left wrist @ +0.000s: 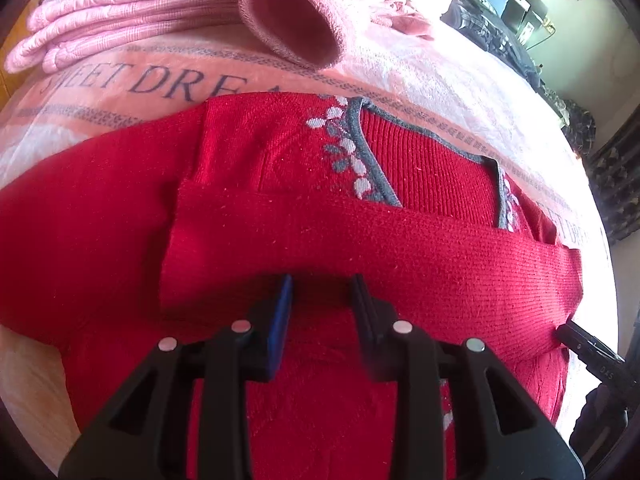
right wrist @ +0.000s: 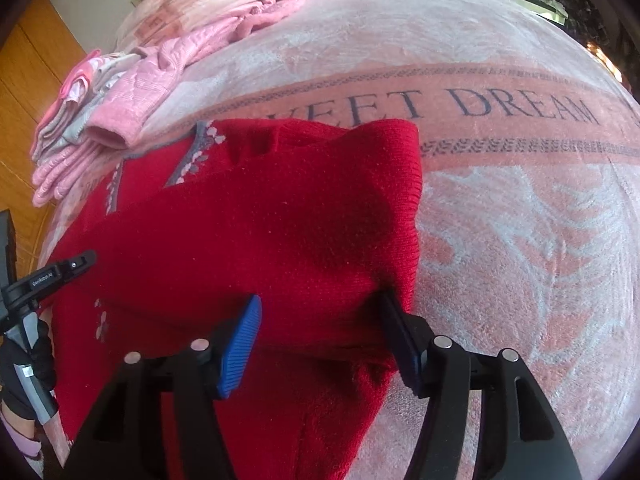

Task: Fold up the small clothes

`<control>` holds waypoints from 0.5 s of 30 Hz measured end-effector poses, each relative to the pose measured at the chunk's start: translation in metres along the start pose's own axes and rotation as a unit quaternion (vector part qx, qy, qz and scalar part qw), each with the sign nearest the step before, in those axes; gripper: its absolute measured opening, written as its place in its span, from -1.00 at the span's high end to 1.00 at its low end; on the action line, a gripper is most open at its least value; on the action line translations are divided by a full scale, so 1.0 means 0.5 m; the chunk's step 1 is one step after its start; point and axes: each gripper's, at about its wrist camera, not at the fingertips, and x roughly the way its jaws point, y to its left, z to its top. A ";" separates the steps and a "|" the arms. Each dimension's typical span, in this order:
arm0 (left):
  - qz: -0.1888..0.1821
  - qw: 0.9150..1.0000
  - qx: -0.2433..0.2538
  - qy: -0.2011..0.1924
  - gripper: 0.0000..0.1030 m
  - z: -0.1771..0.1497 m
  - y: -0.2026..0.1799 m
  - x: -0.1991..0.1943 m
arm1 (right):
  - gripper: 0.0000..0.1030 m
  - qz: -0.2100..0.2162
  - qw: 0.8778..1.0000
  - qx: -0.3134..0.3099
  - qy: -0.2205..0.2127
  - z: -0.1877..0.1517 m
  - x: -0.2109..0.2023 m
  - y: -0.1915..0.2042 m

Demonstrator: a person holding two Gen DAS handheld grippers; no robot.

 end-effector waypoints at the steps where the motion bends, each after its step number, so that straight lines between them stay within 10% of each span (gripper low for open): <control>1: -0.003 1.000 0.000 0.001 0.40 0.003 0.005 0.003 | -0.41 0.003 1.000 -0.002 0.002 0.001 0.002 0.004; 9: -0.048 0.997 -0.053 -0.008 0.14 -0.023 0.098 -0.090 | -0.39 0.076 0.997 0.026 -0.002 -0.028 -0.081 0.029; 15: -0.008 0.989 -0.142 -0.036 0.00 -0.116 0.345 -0.218 | -0.40 0.093 0.995 -0.018 0.009 -0.110 -0.101 0.103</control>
